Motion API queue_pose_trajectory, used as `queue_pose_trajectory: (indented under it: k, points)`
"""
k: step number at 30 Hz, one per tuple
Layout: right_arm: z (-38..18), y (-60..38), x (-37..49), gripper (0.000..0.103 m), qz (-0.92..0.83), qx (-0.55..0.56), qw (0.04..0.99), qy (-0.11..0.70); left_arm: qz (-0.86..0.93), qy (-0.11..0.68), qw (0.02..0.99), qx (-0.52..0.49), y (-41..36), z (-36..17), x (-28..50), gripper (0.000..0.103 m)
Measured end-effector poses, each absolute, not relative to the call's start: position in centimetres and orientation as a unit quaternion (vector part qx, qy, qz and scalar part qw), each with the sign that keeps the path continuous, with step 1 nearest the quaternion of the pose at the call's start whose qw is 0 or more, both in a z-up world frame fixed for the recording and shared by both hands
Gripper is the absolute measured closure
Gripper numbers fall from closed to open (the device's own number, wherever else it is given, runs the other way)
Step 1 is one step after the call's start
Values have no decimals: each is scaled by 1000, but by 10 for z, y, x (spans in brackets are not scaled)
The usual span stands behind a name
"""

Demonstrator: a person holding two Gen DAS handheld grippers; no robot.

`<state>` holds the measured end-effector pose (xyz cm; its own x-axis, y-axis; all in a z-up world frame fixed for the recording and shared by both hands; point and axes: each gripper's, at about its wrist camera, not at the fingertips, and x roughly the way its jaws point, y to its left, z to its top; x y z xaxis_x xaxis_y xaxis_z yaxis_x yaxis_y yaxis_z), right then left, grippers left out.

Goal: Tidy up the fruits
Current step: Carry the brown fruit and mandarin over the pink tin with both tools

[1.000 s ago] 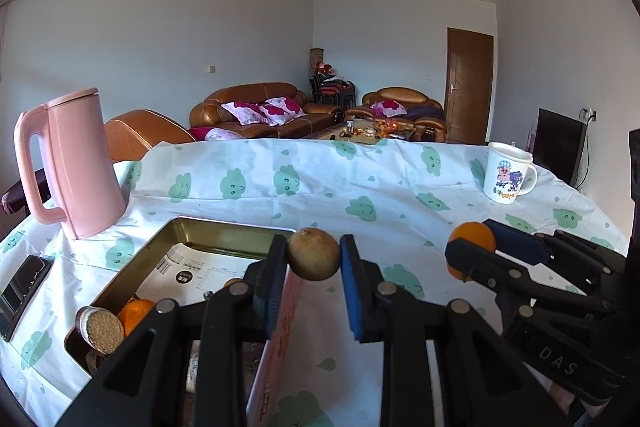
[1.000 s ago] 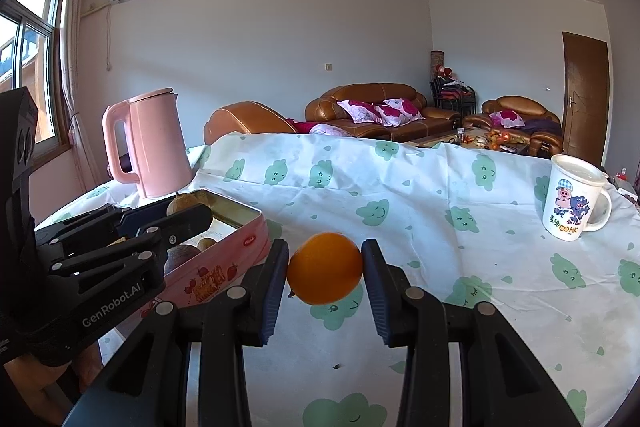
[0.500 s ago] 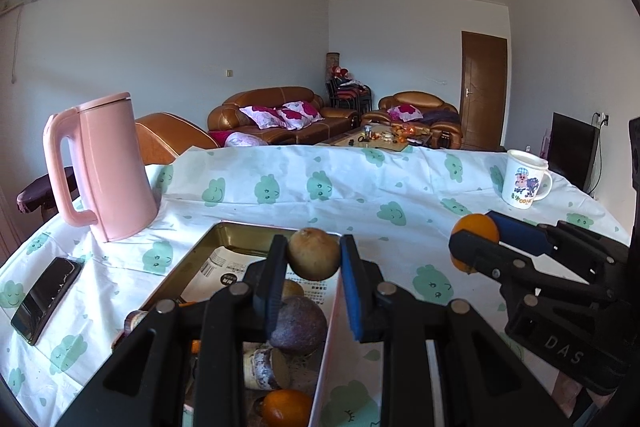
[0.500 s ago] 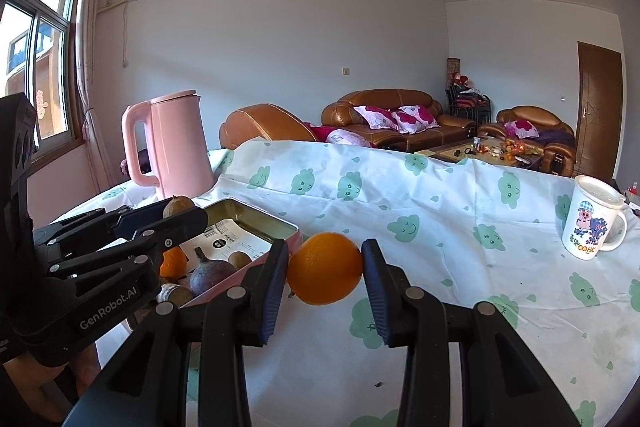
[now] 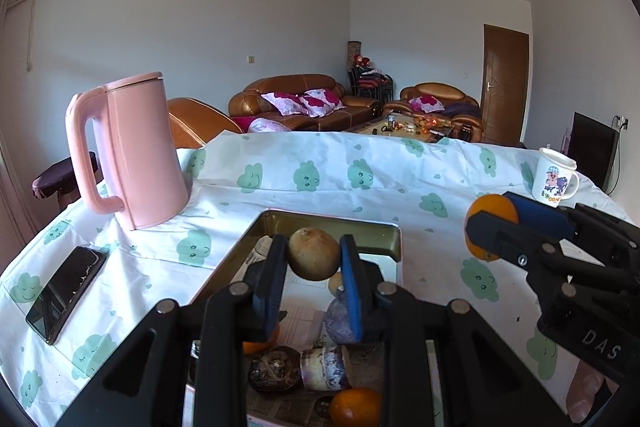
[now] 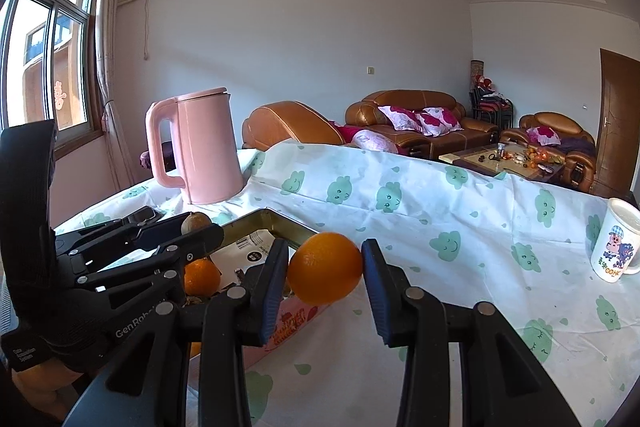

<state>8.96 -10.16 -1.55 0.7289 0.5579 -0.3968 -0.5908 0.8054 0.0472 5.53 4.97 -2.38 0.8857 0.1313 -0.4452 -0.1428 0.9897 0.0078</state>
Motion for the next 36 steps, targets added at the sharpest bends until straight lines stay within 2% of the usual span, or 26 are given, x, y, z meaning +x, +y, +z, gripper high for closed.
queue_pose_trajectory:
  k: [36]
  points:
    - [-49, -7, 125, 63, 333, -100, 901, 259, 90, 305, 948, -24, 117, -56, 100, 75]
